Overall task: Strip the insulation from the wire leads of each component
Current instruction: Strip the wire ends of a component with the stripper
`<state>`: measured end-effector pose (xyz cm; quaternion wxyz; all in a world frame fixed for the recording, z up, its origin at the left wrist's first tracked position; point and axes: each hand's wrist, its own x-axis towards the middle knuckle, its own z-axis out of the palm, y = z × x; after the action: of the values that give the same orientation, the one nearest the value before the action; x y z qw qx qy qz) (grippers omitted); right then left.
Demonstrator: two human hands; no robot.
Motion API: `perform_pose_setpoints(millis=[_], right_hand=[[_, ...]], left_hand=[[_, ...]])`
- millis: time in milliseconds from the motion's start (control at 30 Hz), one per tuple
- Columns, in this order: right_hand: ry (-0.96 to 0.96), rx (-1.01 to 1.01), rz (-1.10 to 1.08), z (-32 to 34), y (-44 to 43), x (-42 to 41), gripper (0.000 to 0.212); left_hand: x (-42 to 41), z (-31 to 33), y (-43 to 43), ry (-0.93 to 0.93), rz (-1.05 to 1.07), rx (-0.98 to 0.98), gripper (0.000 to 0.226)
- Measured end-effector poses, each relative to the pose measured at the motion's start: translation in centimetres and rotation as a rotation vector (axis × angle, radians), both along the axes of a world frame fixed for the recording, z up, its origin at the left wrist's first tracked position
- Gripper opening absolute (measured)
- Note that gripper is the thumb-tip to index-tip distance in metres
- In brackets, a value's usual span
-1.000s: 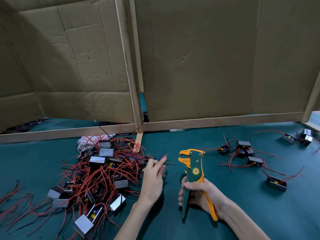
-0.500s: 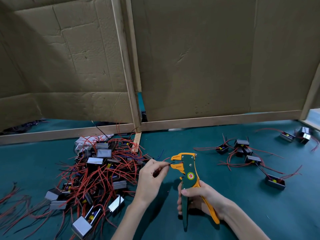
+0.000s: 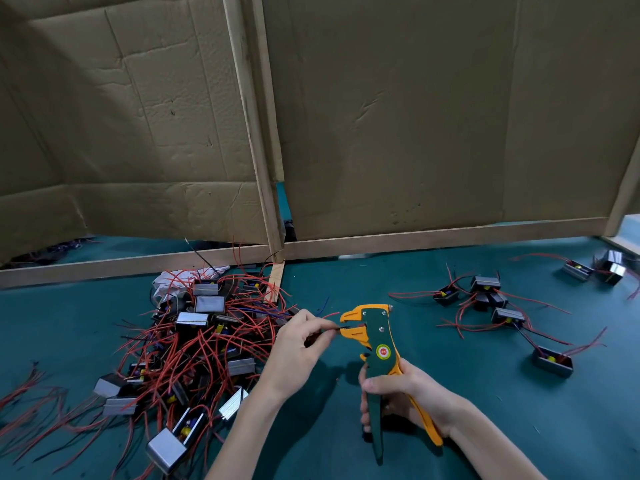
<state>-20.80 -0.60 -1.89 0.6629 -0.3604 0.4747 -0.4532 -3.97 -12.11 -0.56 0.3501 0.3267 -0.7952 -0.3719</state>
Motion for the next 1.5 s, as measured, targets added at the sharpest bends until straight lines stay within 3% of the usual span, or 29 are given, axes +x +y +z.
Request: perform_pose_setpoints(millis=[233,400,533,633,800,867,900,1000,1067,1133,1200,1233,1300,1367,1433,1500], right_hand=[[0.068,0.048,-0.108,-0.1,0.1,0.9,0.023],[0.185,0.065,-0.288,-1.0,-0.5,1.7,0.039],[-0.087,-0.068,-0.233,-0.9,-0.6,1.1,0.027],[-0.221,-0.179,-0.32,-1.0,-1.1,0.4,0.021],[-0.338,-0.212,-0.656,-1.4,-2.0,-1.0,0.01],[-0.346,-0.199,-0.739,-1.6,-2.1,-1.6,0.004],[-0.375,-0.193,-0.764,-1.7,-2.2,-1.9,0.01],[-0.457,-0.177,-0.769,-1.6,-2.3,-2.1,0.025],[-0.446,-0.176,-0.747,-1.5,-2.3,-2.1,0.025],[-0.434,-0.168,-0.745,-1.5,-2.3,-2.1,0.012],[-0.423,-0.145,-0.762,-1.5,-2.3,-1.9,0.006],[-0.403,-0.135,-0.764,-1.6,-2.2,-1.8,0.007],[-0.35,-0.131,-0.749,-1.6,-2.2,-1.7,0.007],[-0.317,-0.145,-0.723,-1.6,-2.1,-1.7,0.005],[-0.295,-0.154,-0.705,-1.6,-2.0,-1.6,0.004],[-0.282,-0.161,-0.691,-1.6,-1.9,-1.5,0.005]], left_hand=[[0.0,0.3,0.2,0.038,-0.006,0.007,0.025],[-0.6,-0.2,0.2,0.017,0.024,0.016,0.017],[-1.1,-0.6,0.1,0.002,0.074,0.0,0.017],[-2.1,-0.8,-0.2,-0.104,0.161,-0.134,0.012],[-8.1,0.9,1.1,0.147,0.213,-0.05,0.013],[-11.1,2.4,1.5,0.197,0.156,-0.082,0.018],[-12.3,3.3,1.8,0.184,0.065,-0.087,0.024],[-14.6,5.2,2.4,-0.006,-0.346,-0.022,0.049],[-14.7,5.6,2.3,-0.118,-0.462,0.04,0.054],[-13.6,5.8,1.6,-0.09,-0.399,0.086,0.053],[-11.8,5.3,0.0,-0.118,-0.195,0.051,0.052],[-10.6,4.9,-1.2,-0.239,-0.055,-0.048,0.051],[-8.2,3.8,-3.5,-0.706,0.182,-0.264,0.048],[-6.0,3.0,-4.8,-1.114,0.237,-0.231,0.042],[-4.8,1.9,-5.3,-1.282,0.219,-0.161,0.039],[-4.4,1.2,-5.5,-1.275,0.229,-0.238,0.036]])
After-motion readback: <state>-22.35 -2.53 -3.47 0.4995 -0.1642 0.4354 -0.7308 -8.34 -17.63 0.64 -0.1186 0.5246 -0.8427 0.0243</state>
